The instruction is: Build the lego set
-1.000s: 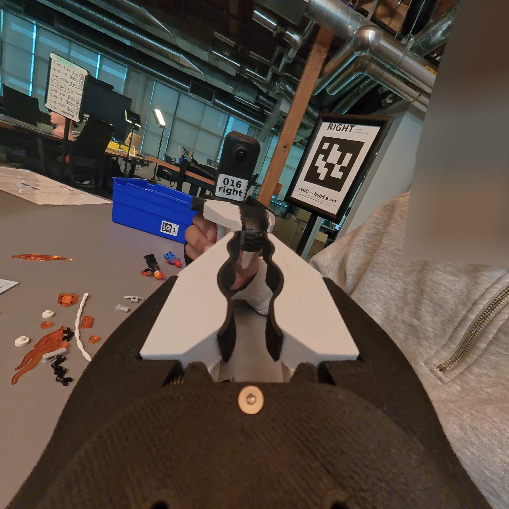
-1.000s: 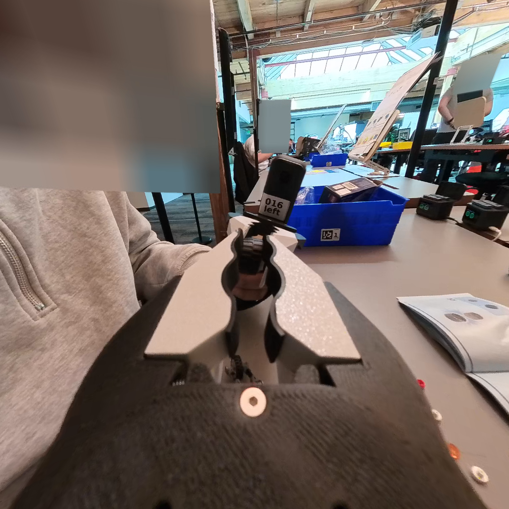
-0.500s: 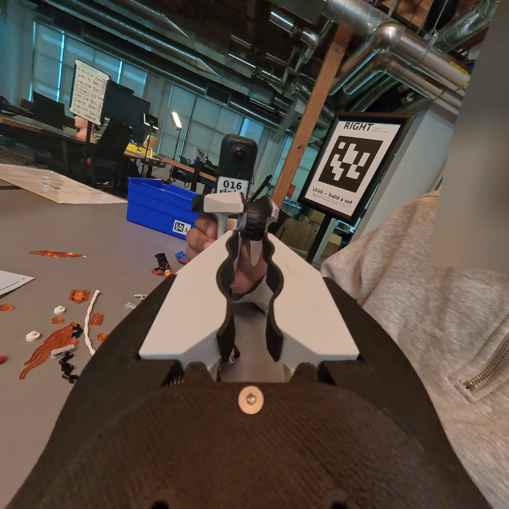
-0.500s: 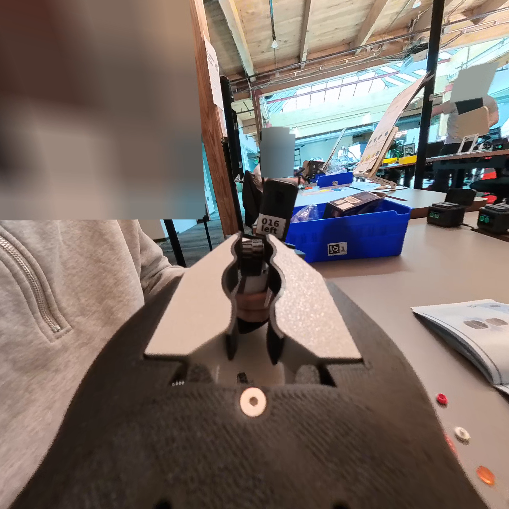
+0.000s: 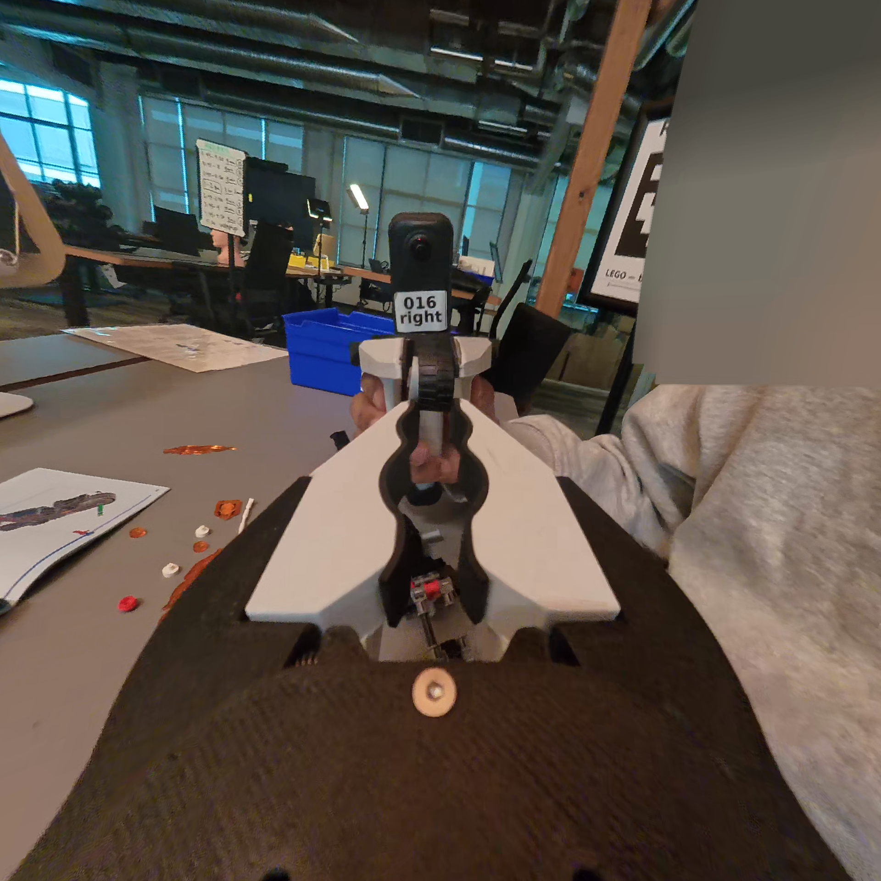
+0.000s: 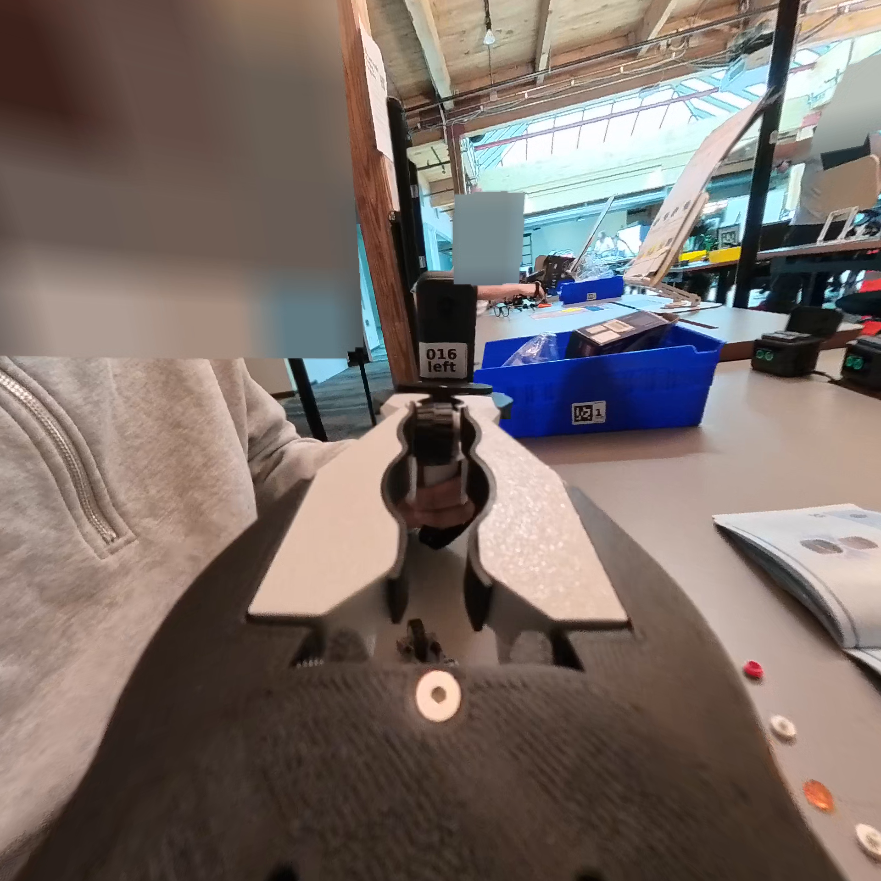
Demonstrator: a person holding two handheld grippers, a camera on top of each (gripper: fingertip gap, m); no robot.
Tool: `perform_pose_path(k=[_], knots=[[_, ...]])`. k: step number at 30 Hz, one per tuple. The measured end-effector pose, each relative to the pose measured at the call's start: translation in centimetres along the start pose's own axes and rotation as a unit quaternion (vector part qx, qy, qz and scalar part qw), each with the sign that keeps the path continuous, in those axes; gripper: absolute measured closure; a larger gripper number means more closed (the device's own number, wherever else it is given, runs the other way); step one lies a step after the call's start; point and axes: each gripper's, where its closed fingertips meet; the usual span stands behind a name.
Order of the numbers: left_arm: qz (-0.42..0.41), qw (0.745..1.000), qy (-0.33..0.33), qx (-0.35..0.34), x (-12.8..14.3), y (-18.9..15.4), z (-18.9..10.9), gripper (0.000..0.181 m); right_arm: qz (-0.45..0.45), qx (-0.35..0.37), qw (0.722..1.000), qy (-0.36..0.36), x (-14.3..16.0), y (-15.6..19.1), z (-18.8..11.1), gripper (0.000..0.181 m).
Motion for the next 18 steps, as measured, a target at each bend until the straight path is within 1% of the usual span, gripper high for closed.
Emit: perform_pose_path(k=[2, 6, 11, 18], knots=[[0.001, 1.000, -0.001, 0.004, 0.0, -0.1, 0.0, 0.170, -0.022, 0.005, 1.000, 0.006, 0.1, 0.2, 0.0, 0.166], [0.002, 1.000, 0.002, 0.014, 0.0, -0.5, 0.2, 0.171, -0.032, 0.003, 0.999, 0.021, 0.3, 0.6, -0.2, 0.166], [-0.019, 0.999, -0.015, 0.044, -0.5, -1.0, 0.2, 0.171, -0.041, -0.007, 0.999, 0.017, 0.1, 1.3, 0.0, 0.167], [-0.010, 0.998, -0.027, 0.052, -0.9, -1.5, 0.3, 0.171, -0.046, -0.019, 0.999, 0.015, 0.0, 2.0, 0.0, 0.168]])
Point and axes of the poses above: each gripper's, where its closed fingertips meet, z out along the fingers, x out of its underside, y = z × x across the jaws, and after that the axes turned 10 degrees about z, right-handed
